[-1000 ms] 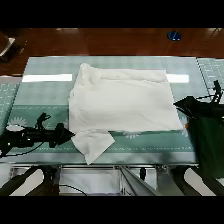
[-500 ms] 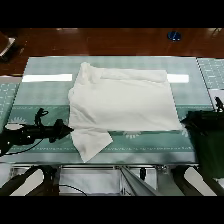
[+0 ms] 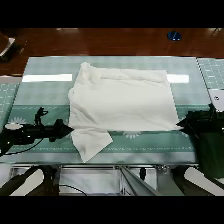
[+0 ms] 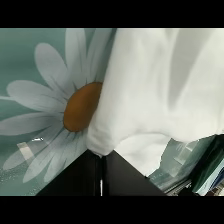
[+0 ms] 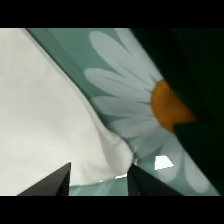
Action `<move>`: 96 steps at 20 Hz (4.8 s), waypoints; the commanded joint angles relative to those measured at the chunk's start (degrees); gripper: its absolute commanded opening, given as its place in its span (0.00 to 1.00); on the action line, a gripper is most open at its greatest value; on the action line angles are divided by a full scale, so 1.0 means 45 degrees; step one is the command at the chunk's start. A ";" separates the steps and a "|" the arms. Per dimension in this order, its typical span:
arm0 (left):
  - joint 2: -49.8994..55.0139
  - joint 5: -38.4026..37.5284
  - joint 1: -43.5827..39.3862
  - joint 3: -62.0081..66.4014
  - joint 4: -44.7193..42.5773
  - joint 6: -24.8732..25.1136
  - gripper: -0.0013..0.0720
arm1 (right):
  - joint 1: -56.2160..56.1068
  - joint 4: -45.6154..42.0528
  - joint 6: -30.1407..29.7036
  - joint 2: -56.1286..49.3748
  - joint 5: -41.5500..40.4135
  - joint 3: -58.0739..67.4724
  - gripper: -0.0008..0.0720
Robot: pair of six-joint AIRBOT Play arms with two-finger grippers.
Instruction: Fold the shirts.
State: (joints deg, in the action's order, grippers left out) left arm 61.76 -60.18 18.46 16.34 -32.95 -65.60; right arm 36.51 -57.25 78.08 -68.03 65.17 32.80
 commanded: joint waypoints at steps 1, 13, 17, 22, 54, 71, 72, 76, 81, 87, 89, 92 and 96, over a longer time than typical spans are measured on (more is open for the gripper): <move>-0.0010 0.0010 -0.0010 0.0019 0.0005 0.0010 0.04 | -0.0141 0.1384 -0.0661 -0.1375 -0.0539 0.0578 0.57; -0.0248 -0.1117 0.0010 1.1740 0.0933 -0.0763 0.04 | -0.4231 0.2375 0.0219 -0.1593 0.2147 1.3381 0.04; -0.0253 -0.1656 0.0019 1.8544 -0.2764 -0.2302 0.04 | -0.4289 0.1253 0.1146 -0.0413 0.2263 1.8476 0.04; -0.1413 -0.2681 0.0019 2.2440 -0.5911 -0.3444 0.04 | -0.4289 -0.0593 0.1243 0.3060 0.2540 1.9054 0.04; 0.6154 0.2953 -0.6377 1.5888 -1.5208 -0.8903 0.04 | -0.4410 0.3021 -0.1005 -0.3803 -0.1214 1.0321 0.04; 0.9044 -0.1554 -0.5081 1.8719 -1.1885 -0.5931 0.04 | -0.4459 0.3463 -0.0690 -0.8626 0.1559 1.4523 0.04; 0.8903 -0.2642 -0.5037 1.8870 -1.1812 -0.5260 0.04 | -0.4313 0.3463 -0.0874 -0.8621 0.2380 1.4639 0.04; 0.8670 -0.5231 -0.4964 1.8520 -1.1152 -0.4177 0.04 | -0.4342 0.1379 -0.0874 -0.8631 0.4250 1.4600 0.04; 0.8718 -0.5197 -0.4979 1.6033 -1.0856 -0.3895 0.04 | -0.5013 -0.0398 -0.0505 -0.8646 0.3604 1.3440 0.04; 0.8461 -0.5090 -0.4872 1.5674 -1.0729 -0.4478 0.71 | -0.4964 -0.0063 0.0311 -0.8461 0.3400 1.3172 0.57; 0.7844 -0.5110 -0.4473 1.5659 -1.0724 -0.4488 0.71 | -0.4357 -0.0505 0.0257 -0.7757 0.4279 1.3172 0.57; 0.6037 -0.4915 -0.3215 1.4314 -1.0710 -0.4449 0.71 | -0.3152 -0.1836 0.0253 -0.5581 0.4056 1.2089 0.57; 0.2283 -0.3507 -0.0126 0.8956 -0.9792 -0.4090 0.71 | -0.1695 -0.0627 -0.0471 -0.1161 0.0359 0.6139 0.57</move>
State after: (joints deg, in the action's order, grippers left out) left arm 82.21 -80.34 9.43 70.37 -80.18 -85.19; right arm 24.77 -62.59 78.26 -85.12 76.55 75.42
